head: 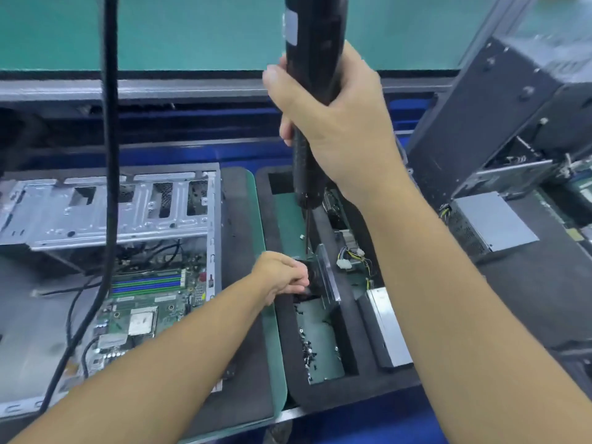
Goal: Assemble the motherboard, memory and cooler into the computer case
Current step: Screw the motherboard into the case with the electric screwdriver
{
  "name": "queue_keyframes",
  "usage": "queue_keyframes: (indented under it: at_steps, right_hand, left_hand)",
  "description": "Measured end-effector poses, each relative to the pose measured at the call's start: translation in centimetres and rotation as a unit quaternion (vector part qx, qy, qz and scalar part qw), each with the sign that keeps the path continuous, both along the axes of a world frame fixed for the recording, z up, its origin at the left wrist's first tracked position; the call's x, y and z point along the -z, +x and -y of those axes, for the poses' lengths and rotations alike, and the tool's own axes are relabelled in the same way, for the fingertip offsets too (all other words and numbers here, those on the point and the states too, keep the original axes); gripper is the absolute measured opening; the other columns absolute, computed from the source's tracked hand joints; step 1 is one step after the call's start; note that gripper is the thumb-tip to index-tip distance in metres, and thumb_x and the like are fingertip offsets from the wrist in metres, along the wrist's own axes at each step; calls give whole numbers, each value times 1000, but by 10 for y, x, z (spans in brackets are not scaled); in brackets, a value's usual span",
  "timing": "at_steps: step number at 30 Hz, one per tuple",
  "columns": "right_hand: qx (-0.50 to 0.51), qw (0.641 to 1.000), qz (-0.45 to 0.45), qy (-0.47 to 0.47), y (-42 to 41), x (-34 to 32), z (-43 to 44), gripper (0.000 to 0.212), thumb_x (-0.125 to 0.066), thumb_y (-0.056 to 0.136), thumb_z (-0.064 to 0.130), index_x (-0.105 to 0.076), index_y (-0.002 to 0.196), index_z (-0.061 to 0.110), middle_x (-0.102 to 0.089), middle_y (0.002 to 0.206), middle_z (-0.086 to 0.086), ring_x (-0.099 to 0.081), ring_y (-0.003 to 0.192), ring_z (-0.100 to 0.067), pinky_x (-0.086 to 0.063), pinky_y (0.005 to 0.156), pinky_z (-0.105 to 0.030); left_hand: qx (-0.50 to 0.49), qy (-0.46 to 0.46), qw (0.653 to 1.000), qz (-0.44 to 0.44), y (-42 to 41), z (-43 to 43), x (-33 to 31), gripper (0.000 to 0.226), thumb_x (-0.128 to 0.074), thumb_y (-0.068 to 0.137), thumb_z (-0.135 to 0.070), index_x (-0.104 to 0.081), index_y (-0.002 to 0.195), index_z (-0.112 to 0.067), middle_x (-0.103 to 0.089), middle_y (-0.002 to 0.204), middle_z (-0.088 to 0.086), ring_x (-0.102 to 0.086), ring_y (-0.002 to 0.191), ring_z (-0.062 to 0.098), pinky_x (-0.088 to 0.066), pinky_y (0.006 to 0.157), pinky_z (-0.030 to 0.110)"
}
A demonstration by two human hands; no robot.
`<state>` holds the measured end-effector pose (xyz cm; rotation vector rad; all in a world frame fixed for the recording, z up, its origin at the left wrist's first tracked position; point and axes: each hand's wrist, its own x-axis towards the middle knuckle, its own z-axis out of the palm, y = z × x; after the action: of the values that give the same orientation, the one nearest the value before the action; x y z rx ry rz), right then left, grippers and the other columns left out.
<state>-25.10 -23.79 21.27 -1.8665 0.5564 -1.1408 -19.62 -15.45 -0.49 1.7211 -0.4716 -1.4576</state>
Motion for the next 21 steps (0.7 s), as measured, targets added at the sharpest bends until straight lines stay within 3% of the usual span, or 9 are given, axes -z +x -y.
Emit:
queue_keyframes:
  at_steps: [4,10,17,21]
  right_hand:
    - [-18,998,46,29,28,-55,-38,22,-70,92,23,-56,92,6,-58,73,-4,-59,55,-24,-51,57,-31]
    - [-37,992,85,86,101,-73,-86,20,-69,95,19,-53,90,9,-55,78,-6,-56,55,-22,-53,58,-38]
    - [-35,985,104,132,164,-48,-125,19,-70,90,23,-54,90,11,-56,75,-2,-58,55,-20,-52,60,-40]
    - [-14,982,117,147,180,-40,-135,20,-70,89,25,-55,90,12,-56,71,1,-57,54,-21,-51,59,-38]
  left_hand:
    - [-86,-101,989,-68,41,-13,-41,8,-68,90,-3,-70,82,0,-70,71,12,-69,59,14,-57,57,23]
    - [-128,-187,972,-68,135,-69,-75,11,-67,91,-10,-71,87,-1,-72,75,9,-69,69,15,-58,62,22]
    - [-110,-192,972,-84,202,-147,-54,19,-67,90,-11,-67,102,3,-74,90,17,-74,84,24,-59,67,23]
    - [-130,-196,964,-127,218,-166,-46,18,-63,92,-9,-66,105,4,-73,92,19,-73,80,23,-59,66,23]
